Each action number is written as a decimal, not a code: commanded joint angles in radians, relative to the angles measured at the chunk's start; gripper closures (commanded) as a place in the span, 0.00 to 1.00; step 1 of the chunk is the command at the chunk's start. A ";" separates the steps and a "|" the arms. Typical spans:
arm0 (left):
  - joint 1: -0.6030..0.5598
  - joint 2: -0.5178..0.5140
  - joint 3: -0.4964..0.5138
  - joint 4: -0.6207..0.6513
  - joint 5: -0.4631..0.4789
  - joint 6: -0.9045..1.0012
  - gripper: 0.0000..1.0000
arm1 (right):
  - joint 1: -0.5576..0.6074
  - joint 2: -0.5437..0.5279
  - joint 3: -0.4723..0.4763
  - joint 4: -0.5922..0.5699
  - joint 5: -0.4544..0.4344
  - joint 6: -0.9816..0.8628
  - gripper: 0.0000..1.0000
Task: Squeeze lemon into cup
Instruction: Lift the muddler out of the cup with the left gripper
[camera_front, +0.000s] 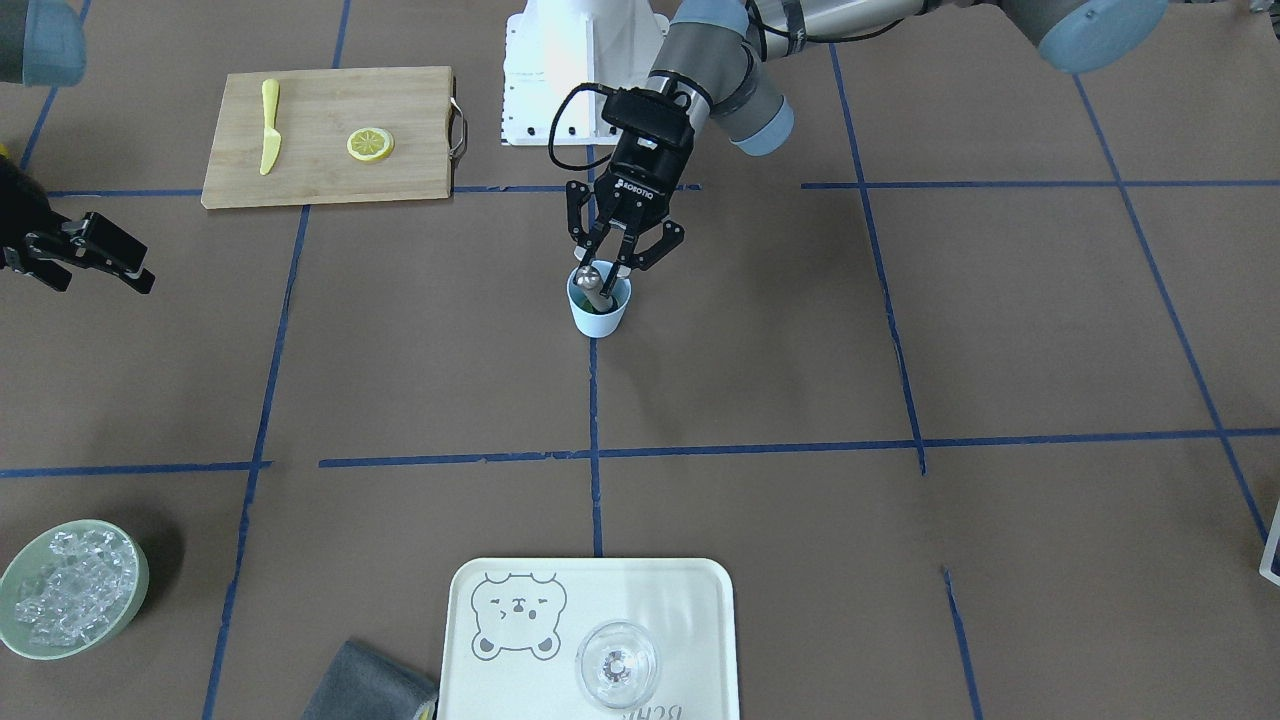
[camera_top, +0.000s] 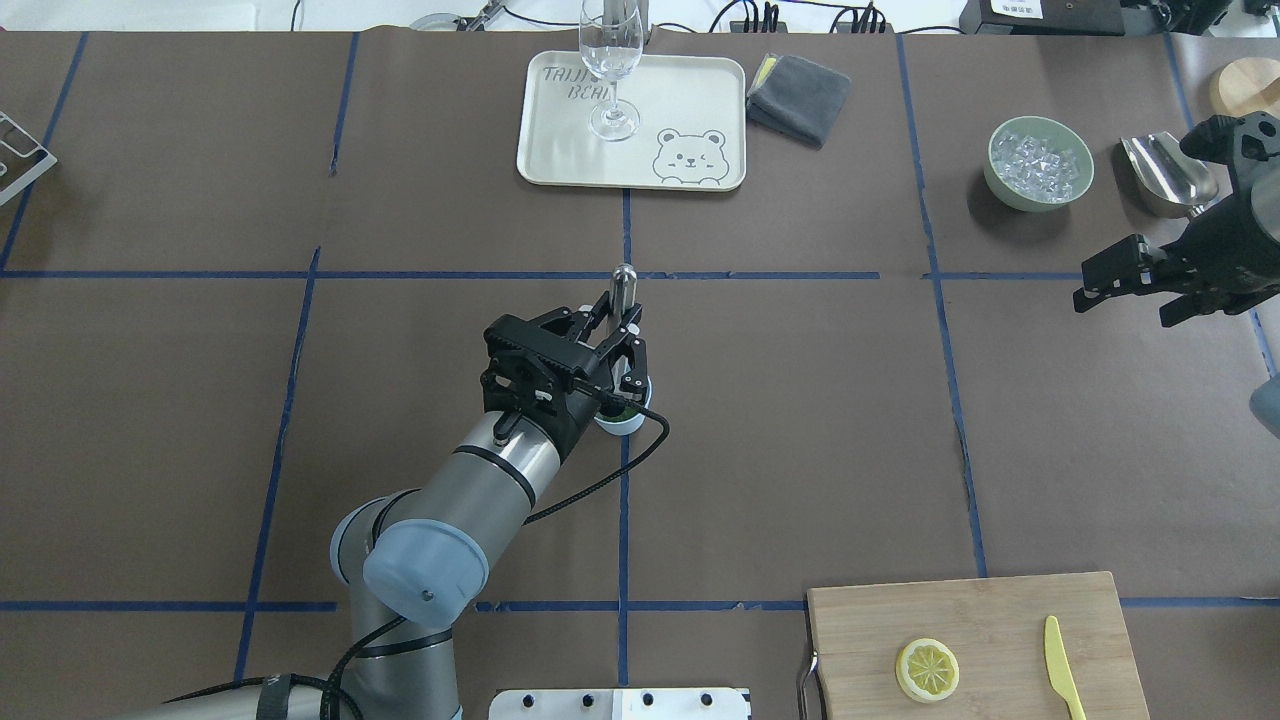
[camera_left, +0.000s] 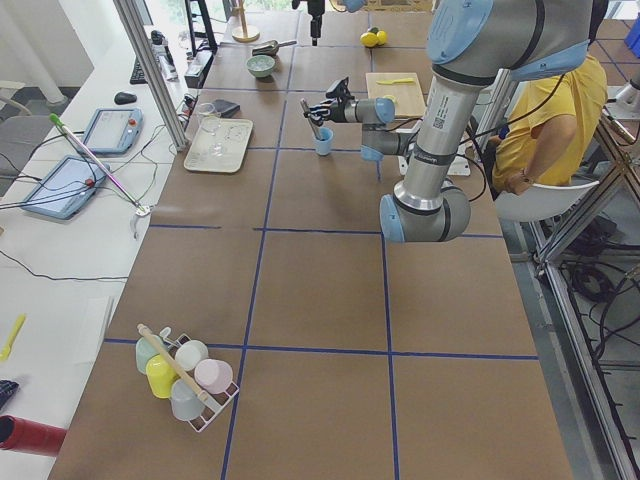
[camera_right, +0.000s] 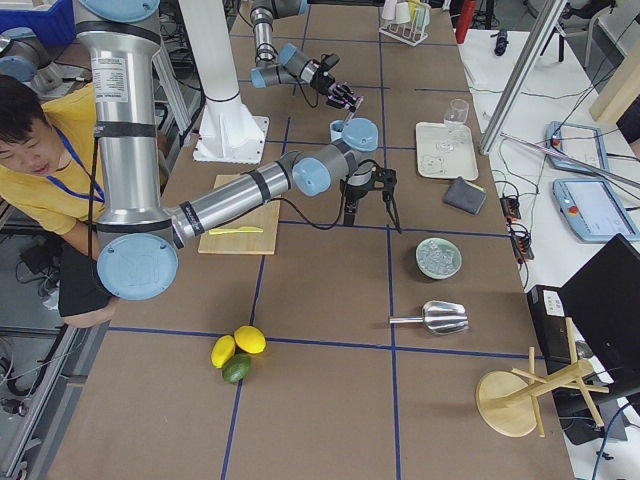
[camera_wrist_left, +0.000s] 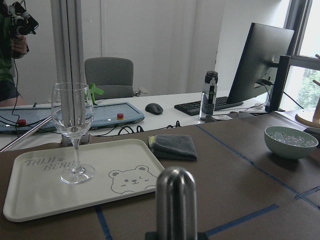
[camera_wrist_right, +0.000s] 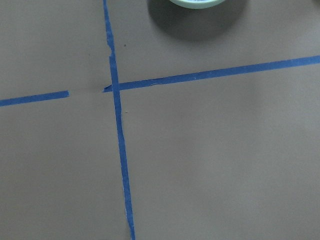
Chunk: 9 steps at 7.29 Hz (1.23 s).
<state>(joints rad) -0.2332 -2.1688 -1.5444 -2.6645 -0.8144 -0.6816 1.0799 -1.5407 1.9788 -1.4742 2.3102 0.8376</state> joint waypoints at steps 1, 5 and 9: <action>0.000 -0.022 -0.029 0.000 -0.006 0.048 1.00 | 0.002 0.001 0.000 0.000 0.000 0.000 0.00; -0.073 -0.017 -0.252 0.015 -0.099 0.223 1.00 | 0.012 0.001 0.000 0.000 0.000 -0.003 0.00; -0.289 0.160 -0.255 0.149 -0.330 0.168 1.00 | 0.023 -0.003 -0.005 0.003 -0.003 -0.005 0.00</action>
<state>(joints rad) -0.4503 -2.0766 -1.7975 -2.5576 -1.0330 -0.4822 1.1018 -1.5424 1.9770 -1.4721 2.3078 0.8332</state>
